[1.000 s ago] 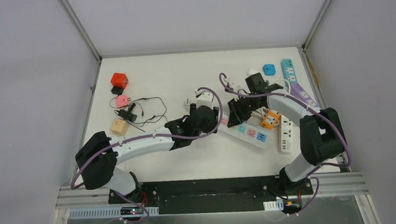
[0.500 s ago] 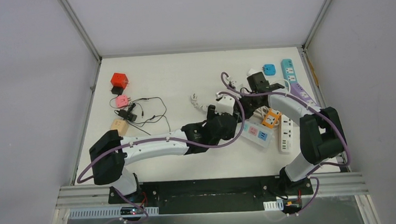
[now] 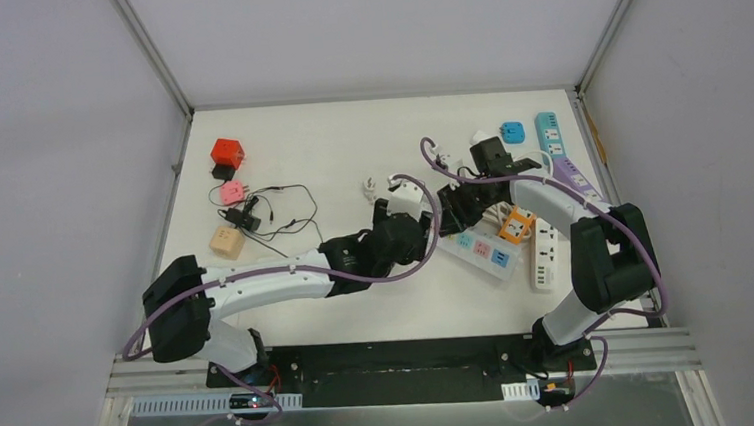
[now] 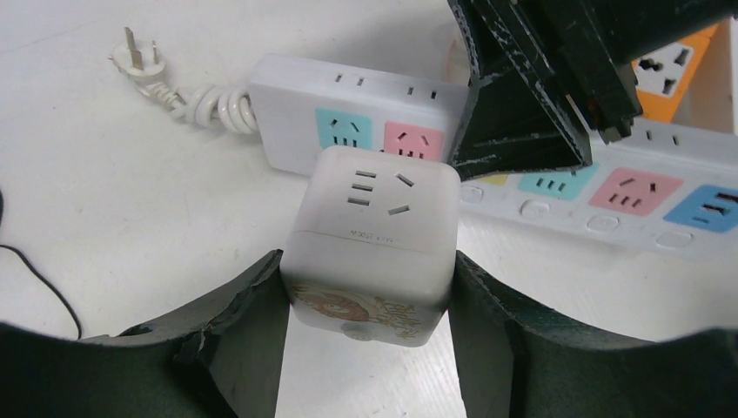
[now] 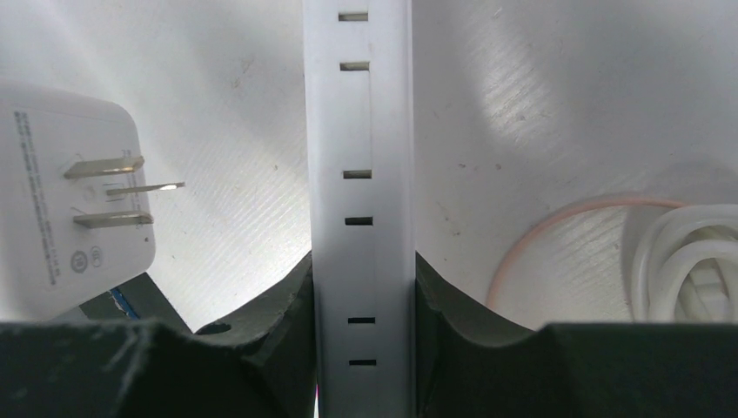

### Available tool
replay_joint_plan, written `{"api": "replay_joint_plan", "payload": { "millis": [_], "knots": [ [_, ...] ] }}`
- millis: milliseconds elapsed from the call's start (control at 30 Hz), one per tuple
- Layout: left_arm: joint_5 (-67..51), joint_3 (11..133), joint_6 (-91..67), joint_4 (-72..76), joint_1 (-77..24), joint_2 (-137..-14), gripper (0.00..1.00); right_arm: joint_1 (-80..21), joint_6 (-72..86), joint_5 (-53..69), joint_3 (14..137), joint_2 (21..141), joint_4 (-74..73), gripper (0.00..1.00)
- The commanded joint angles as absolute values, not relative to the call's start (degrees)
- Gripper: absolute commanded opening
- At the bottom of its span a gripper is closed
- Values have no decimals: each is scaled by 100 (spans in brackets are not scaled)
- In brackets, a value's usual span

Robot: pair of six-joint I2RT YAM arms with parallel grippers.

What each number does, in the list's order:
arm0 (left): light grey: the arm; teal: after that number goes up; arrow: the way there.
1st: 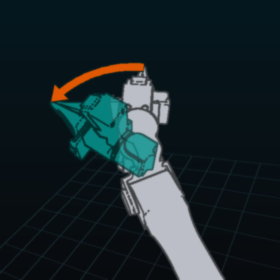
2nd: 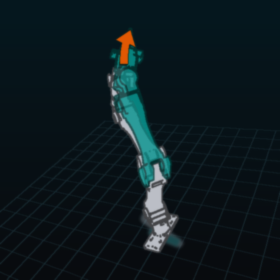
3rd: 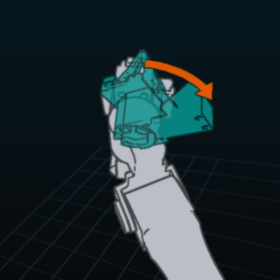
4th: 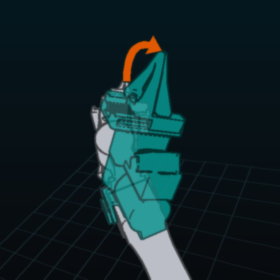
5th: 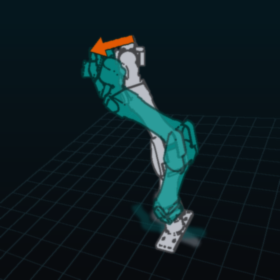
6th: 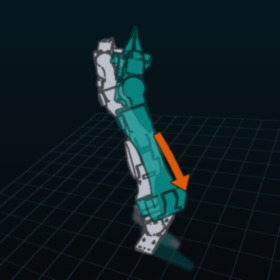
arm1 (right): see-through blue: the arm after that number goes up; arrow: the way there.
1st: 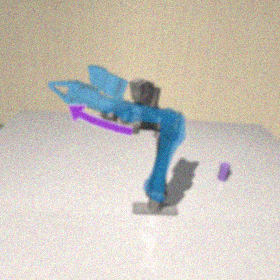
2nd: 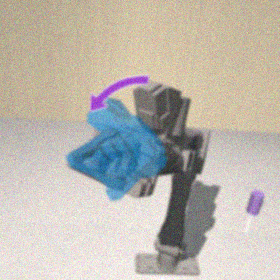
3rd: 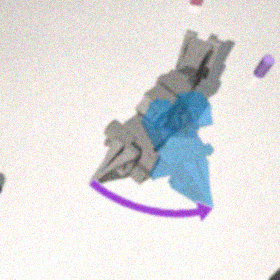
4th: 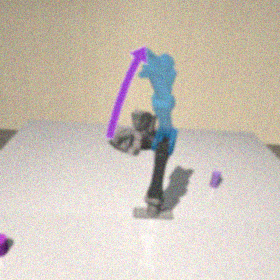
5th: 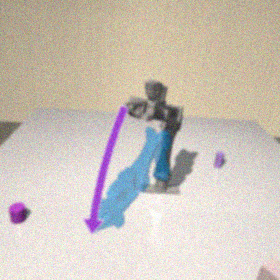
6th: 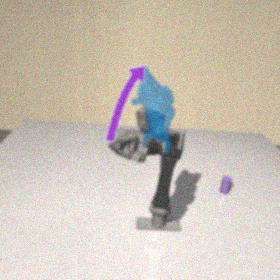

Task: Pull the plug off the socket
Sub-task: Remove the plug from the socket.

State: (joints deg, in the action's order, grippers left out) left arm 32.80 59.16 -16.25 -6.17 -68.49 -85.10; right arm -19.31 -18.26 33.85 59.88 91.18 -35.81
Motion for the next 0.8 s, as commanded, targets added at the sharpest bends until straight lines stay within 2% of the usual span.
{"api": "replay_joint_plan", "payload": {
  "millis": [0, 133, 400, 767],
  "knots": [
    [2322, 5558, -1260, 64, -6645, -7953, 0, -1886, -1784, 3542, 6162, 9043, -3331, 0],
    [1754, 5225, -1243, 380, -6450, -7721, 0, -1868, -1779, 3548, 6159, 9064, -3324, 0],
    [1345, 4890, -1349, 586, -6185, -7587, 0, -1835, -1704, 3573, 6144, 9126, -3266, 0],
    [824, 4130, -1702, 1310, -5748, -7296, 0, -1562, -795, 4192, 5967, 9263, -2636, 0]
  ]
}}
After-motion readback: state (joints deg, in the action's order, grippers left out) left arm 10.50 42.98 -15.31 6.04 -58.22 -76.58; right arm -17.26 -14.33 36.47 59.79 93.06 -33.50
